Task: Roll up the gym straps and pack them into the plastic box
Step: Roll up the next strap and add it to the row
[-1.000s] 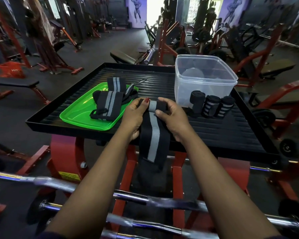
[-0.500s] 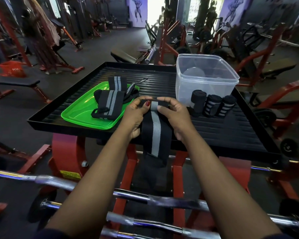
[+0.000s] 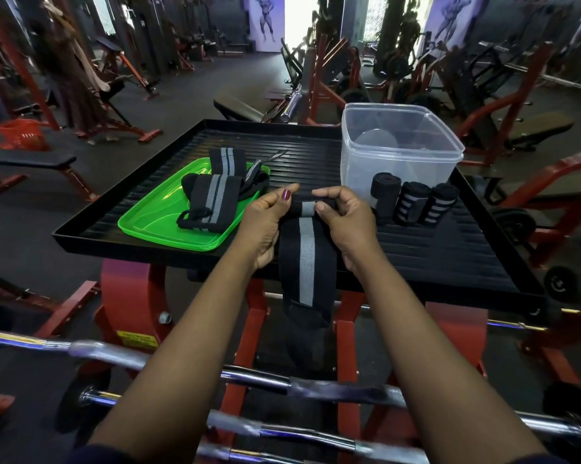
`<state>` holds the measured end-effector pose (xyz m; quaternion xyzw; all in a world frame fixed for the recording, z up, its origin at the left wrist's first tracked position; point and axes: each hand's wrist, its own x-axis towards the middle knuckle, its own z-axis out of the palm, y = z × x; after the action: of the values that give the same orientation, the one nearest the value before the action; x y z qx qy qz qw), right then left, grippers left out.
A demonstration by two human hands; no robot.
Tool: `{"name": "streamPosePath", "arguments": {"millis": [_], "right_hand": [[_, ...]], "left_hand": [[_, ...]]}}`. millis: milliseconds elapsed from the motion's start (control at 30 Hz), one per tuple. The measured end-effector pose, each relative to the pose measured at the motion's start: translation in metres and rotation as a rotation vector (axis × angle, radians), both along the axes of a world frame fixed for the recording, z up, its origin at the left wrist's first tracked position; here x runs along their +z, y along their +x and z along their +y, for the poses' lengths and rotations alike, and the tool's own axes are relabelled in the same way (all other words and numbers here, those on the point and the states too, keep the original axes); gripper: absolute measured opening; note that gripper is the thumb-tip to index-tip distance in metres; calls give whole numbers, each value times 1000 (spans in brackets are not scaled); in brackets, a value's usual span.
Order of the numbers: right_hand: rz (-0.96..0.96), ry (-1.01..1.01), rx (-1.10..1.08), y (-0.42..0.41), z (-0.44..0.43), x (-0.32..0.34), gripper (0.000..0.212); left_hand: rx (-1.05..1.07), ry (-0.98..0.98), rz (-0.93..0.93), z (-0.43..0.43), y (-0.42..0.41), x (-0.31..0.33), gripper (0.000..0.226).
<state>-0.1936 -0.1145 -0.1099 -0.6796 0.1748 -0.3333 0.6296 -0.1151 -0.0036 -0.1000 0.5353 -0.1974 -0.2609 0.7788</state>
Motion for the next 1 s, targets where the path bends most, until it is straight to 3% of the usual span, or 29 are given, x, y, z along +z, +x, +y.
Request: {"name": "streamPosePath", "arguments": {"millis": [233,400,600,733,1000], "right_hand": [[-31,-37,-18,1,-2,-2,29],[-53,11,16,2,-4,-5,33],[-66,130,108,3,-1,-2,24],[32,99,61,4,-1,-4,18],[-6,66,24,-2,-3,-2,29]], "left_hand": [[-73,52,35,0,-4,2,14],[28,86,-28,0,-2,1,35],[53,43,-58,2,-2,0,25],[51,57,-86,2,-2,-1,26],[-80,78,38,-2,-1,0,21]]}}
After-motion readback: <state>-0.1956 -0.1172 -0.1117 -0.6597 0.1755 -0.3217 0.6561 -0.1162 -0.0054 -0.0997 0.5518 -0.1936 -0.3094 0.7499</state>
